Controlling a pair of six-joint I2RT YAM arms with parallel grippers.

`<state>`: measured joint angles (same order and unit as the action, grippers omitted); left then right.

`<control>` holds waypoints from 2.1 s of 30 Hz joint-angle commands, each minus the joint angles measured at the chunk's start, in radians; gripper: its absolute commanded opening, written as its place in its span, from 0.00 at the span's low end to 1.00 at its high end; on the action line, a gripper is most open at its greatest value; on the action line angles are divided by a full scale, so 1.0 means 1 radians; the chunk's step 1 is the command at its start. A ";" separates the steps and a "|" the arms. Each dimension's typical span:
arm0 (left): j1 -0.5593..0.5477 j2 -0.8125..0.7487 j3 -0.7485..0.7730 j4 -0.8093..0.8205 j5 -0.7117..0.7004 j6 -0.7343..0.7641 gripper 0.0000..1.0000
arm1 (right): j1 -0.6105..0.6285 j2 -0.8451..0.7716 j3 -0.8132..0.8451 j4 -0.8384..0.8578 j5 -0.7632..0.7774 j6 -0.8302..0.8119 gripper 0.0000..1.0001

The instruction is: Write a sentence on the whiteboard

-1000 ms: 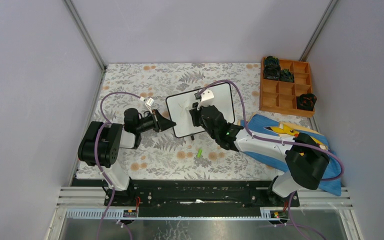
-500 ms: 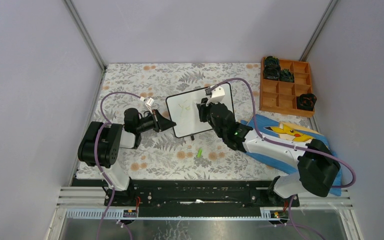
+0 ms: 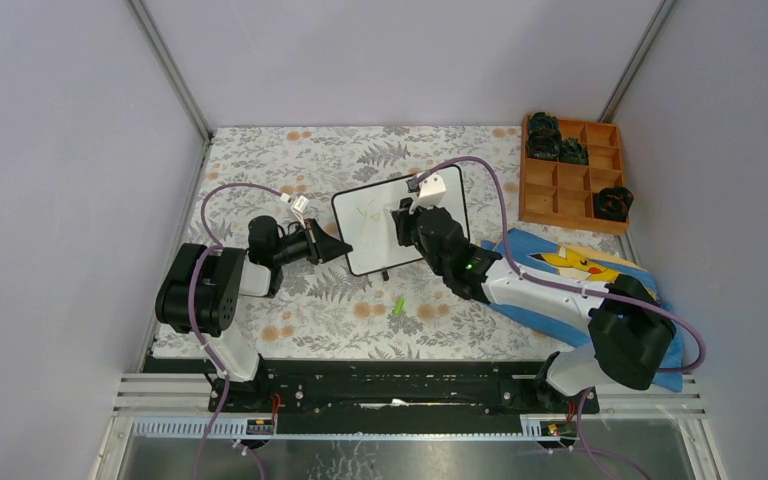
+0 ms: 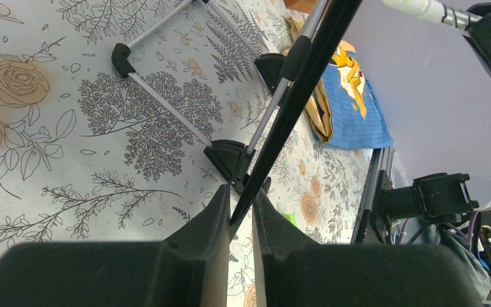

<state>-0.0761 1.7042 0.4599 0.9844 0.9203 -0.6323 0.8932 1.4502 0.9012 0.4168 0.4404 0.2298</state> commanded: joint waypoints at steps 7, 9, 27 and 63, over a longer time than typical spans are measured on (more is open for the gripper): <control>-0.007 -0.003 0.014 -0.066 -0.037 0.026 0.00 | -0.006 0.032 0.038 0.048 -0.011 0.002 0.00; -0.007 -0.004 0.014 -0.067 -0.036 0.026 0.00 | -0.006 0.036 0.036 0.042 -0.008 0.001 0.00; -0.010 -0.006 0.014 -0.073 -0.038 0.027 0.00 | -0.006 0.029 -0.009 -0.002 0.001 0.013 0.00; -0.024 -0.016 0.022 -0.114 -0.046 0.057 0.00 | -0.019 0.016 0.016 -0.038 0.094 -0.019 0.00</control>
<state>-0.0948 1.6905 0.4759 0.9413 0.9127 -0.6003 0.8928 1.4708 0.8661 0.3771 0.4812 0.2348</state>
